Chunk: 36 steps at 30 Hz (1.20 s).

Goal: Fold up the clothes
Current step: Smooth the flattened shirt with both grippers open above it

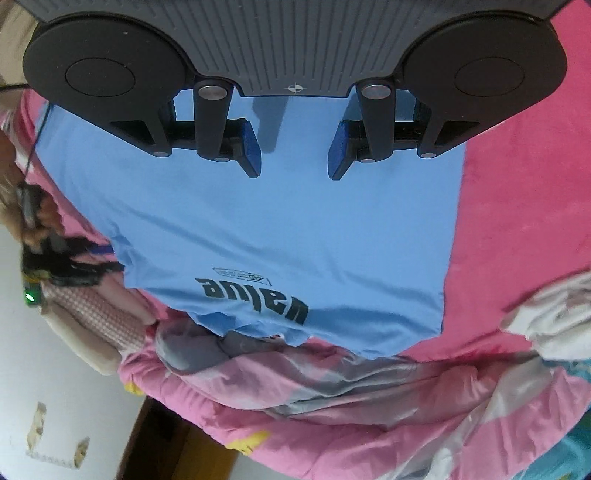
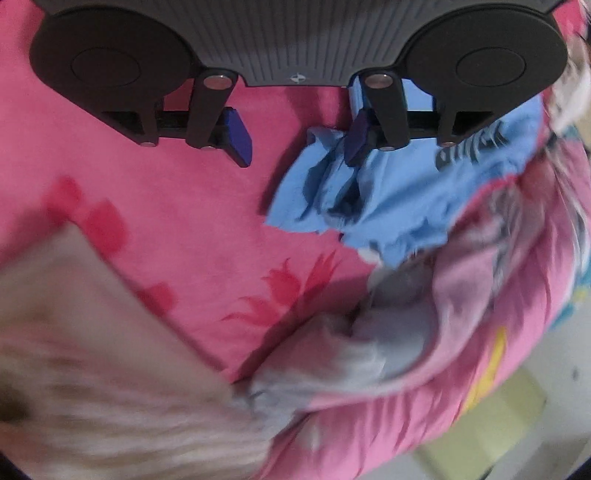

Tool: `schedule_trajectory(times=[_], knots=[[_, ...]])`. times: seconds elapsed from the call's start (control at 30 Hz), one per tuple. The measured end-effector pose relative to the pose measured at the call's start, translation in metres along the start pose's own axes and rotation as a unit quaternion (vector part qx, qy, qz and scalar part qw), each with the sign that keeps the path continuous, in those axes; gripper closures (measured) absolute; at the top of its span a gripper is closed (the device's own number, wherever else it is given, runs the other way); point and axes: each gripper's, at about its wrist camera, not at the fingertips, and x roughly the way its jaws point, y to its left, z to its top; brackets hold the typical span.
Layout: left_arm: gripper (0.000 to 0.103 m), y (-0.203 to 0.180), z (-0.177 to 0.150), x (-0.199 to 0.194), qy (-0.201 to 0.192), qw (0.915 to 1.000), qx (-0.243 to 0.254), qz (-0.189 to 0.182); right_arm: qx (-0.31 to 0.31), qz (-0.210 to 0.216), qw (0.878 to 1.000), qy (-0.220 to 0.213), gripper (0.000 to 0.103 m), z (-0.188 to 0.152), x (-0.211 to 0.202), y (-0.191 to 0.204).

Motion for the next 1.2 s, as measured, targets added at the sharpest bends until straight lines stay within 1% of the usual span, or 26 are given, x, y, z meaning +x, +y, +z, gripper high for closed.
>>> schedule_trajectory(times=[0.03, 0.07, 0.13, 0.17, 0.23, 0.3, 0.37, 0.43, 0.47, 0.5, 0.53, 0.6, 0.63, 0.67, 0.73, 0.77, 0.8, 0.87, 0.9, 0.97, 1.0, 1.03, 1.07, 1.1, 1.17, 1.2], knots=[[0.064, -0.001, 0.003, -0.005, 0.001, 1.0000, 0.004, 0.005, -0.015, 0.002, 1.000, 0.000, 0.055, 0.001, 0.004, 0.005], [0.064, -0.002, 0.006, -0.010, 0.001, 0.9999, 0.007, 0.010, -0.030, 0.003, 1.000, 0.001, 0.071, 0.002, 0.008, 0.010], [0.063, -0.001, 0.013, -0.019, 0.009, 0.9998, 0.004, 0.018, -0.060, -0.005, 0.998, -0.002, 0.094, 0.006, 0.012, 0.020], [0.063, -0.001, 0.015, -0.021, 0.017, 0.9997, 0.000, 0.018, -0.076, -0.014, 0.997, -0.008, 0.095, 0.009, 0.012, 0.024], [0.062, -0.002, 0.014, -0.019, 0.048, 0.9985, -0.009, 0.023, -0.121, -0.047, 0.991, -0.036, 0.097, 0.018, 0.010, 0.036], [0.062, -0.005, 0.006, -0.013, 0.076, 0.9968, -0.007, 0.024, -0.173, -0.083, 0.979, -0.071, 0.097, 0.027, 0.008, 0.049], [0.062, -0.011, -0.004, -0.005, 0.096, 0.9946, 0.007, 0.040, -0.234, -0.122, 0.958, -0.111, 0.097, 0.034, 0.009, 0.063], [0.061, -0.020, -0.012, -0.005, 0.088, 0.9938, 0.034, 0.058, -0.296, -0.162, 0.931, -0.137, 0.097, 0.034, 0.019, 0.076], [0.061, -0.023, -0.013, -0.005, 0.087, 0.9931, 0.043, 0.066, -0.327, -0.182, 0.916, -0.149, 0.097, 0.034, 0.025, 0.081], [0.061, -0.026, -0.015, -0.004, 0.086, 0.9922, 0.052, 0.073, -0.353, -0.199, 0.902, -0.151, 0.097, 0.033, 0.034, 0.085], [0.061, -0.027, -0.014, -0.004, 0.087, 0.9917, 0.056, 0.076, -0.366, -0.217, 0.894, -0.138, 0.096, 0.032, 0.045, 0.082], [0.061, -0.029, -0.012, -0.004, 0.091, 0.9909, 0.059, 0.080, -0.380, -0.253, 0.884, -0.099, 0.090, 0.032, 0.069, 0.073], [0.061, -0.029, -0.011, -0.004, 0.093, 0.9905, 0.059, 0.081, -0.372, -0.262, 0.886, -0.088, 0.083, 0.032, 0.071, 0.067], [0.061, -0.029, -0.010, -0.004, 0.095, 0.9901, 0.060, 0.083, -0.355, -0.265, 0.893, -0.083, 0.073, 0.033, 0.068, 0.060], [0.061, -0.033, -0.006, -0.008, 0.093, 0.9873, 0.079, 0.101, -0.321, -0.271, 0.905, -0.072, 0.066, 0.033, 0.062, 0.047], [0.061, -0.035, -0.004, -0.010, 0.092, 0.9856, 0.089, 0.110, -0.305, -0.262, 0.913, -0.074, 0.059, 0.031, 0.052, 0.042], [0.061, -0.037, 0.000, -0.015, 0.084, 0.9823, 0.106, 0.129, -0.290, -0.245, 0.921, -0.081, 0.059, 0.028, 0.038, 0.040], [0.061, -0.035, 0.012, -0.031, 0.060, 0.9753, 0.126, 0.172, -0.260, -0.211, 0.937, -0.095, 0.050, 0.021, 0.010, 0.035], [0.061, -0.034, 0.018, -0.039, 0.048, 0.9707, 0.135, 0.193, -0.244, -0.194, 0.945, -0.102, 0.048, 0.018, -0.004, 0.032], [0.061, -0.025, 0.028, -0.055, 0.024, 0.9630, 0.125, 0.237, -0.213, -0.160, 0.957, -0.116, 0.048, 0.011, -0.031, 0.027], [0.061, -0.020, 0.032, -0.061, 0.015, 0.9589, 0.117, 0.258, -0.184, -0.131, 0.967, -0.116, 0.048, 0.009, -0.042, 0.022], [0.061, -0.016, 0.033, -0.063, 0.013, 0.9578, 0.104, 0.268, -0.145, -0.091, 0.979, -0.107, 0.048, 0.006, -0.047, 0.014], [0.061, -0.013, 0.032, -0.063, 0.016, 0.9590, 0.088, 0.269, -0.104, -0.049, 0.989, -0.094, 0.050, 0.002, -0.049, 0.005], [0.061, -0.012, 0.028, -0.059, 0.023, 0.9637, 0.072, 0.256, -0.063, -0.006, 0.995, -0.080, 0.053, -0.002, -0.050, -0.004], [0.061, -0.013, 0.016, -0.047, 0.041, 0.9721, 0.046, 0.226, -0.006, 0.041, 0.997, -0.058, 0.057, -0.009, -0.041, -0.018], [0.061, -0.017, 0.009, -0.038, 0.050, 0.9737, 0.044, 0.218, 0.013, 0.049, 0.997, -0.053, 0.058, -0.010, -0.035, -0.023]])
